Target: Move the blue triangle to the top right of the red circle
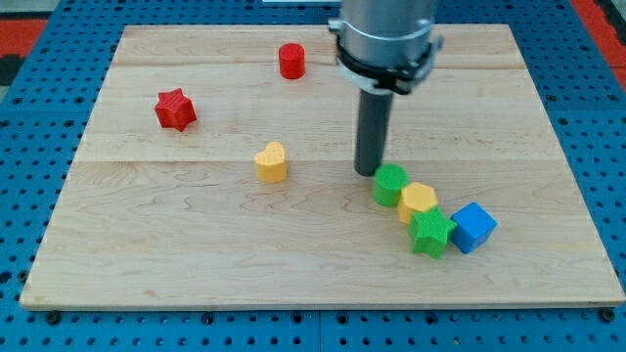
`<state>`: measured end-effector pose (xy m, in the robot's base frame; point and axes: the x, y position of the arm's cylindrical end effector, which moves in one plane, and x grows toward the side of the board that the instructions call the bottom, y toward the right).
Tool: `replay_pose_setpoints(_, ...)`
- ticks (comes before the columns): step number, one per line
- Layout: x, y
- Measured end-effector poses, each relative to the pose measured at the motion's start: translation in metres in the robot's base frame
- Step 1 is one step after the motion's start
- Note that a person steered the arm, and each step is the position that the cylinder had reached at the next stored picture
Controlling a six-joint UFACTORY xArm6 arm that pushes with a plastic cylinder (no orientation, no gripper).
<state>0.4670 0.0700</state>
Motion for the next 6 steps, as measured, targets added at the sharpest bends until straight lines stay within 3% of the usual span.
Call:
replay_pose_setpoints(1, -0.003, 0.005)
replay_pose_setpoints(3, -0.059, -0.027)
replay_pose_setpoints(5, -0.073, -0.020)
replay_pose_setpoints(6, -0.107, -0.004)
